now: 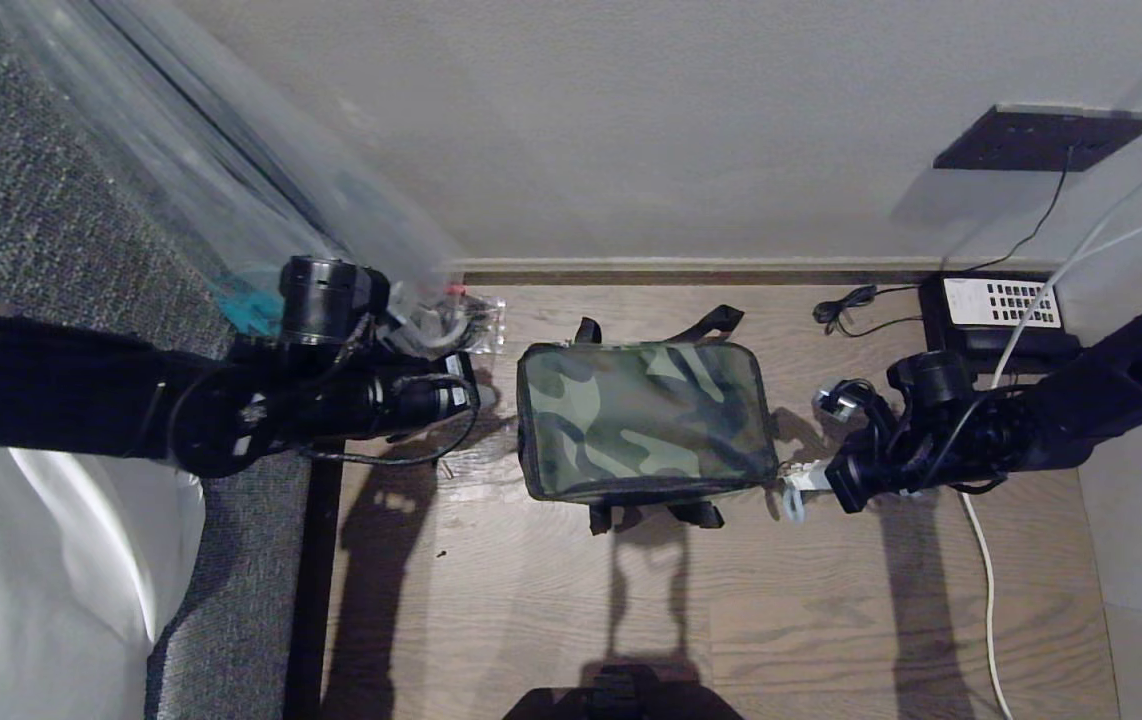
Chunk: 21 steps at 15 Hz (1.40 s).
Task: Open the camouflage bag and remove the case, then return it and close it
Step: Open the top of the storage box
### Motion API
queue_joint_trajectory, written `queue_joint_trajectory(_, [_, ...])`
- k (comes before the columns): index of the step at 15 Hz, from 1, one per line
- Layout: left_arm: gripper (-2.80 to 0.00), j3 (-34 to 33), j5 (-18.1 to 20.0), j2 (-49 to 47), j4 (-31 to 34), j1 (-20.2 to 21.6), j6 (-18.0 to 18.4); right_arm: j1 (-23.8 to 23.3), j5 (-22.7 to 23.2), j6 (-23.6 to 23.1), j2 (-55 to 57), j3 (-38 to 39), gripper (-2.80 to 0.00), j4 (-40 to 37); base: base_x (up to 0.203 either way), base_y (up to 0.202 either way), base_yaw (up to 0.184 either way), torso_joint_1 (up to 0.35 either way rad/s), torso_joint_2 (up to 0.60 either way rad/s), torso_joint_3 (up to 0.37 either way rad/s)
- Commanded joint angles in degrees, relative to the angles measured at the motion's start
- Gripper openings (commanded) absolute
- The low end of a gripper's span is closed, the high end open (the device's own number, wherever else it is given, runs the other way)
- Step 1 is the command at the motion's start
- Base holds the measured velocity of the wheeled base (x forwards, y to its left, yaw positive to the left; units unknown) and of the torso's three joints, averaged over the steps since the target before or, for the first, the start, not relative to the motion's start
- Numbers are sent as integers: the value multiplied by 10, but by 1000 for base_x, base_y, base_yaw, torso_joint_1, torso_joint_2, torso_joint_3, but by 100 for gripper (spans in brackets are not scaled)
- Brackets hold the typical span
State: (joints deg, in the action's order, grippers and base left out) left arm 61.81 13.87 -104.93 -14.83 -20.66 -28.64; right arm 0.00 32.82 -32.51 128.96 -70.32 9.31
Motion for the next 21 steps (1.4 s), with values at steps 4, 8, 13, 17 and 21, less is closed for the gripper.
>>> queue_joint_trajectory(4, [-280,-222,1,274,-1,71,2,-1,5,-2,-22,2,-280,-2,0,0,0,0,0,0])
queue_joint_trajectory(8, [-280,-394,15,501,1,145,0,0,6,-2,-43,1,-280,-4,0,0,0,0,0,0])
queue_joint_trajectory(13, [-280,-553,32,781,62,173,-4,7,7,-1,-48,-1,-280,-9,0,0,0,0,0,0])
queue_joint_trajectory(17, [-280,-537,-7,975,271,199,16,11,7,-1,-53,-5,-280,-12,0,0,0,0,0,0])
queue_joint_trajectory(21, [-280,-539,-125,1046,296,206,288,11,7,1,-53,-3,-280,-11,0,0,0,0,0,0])
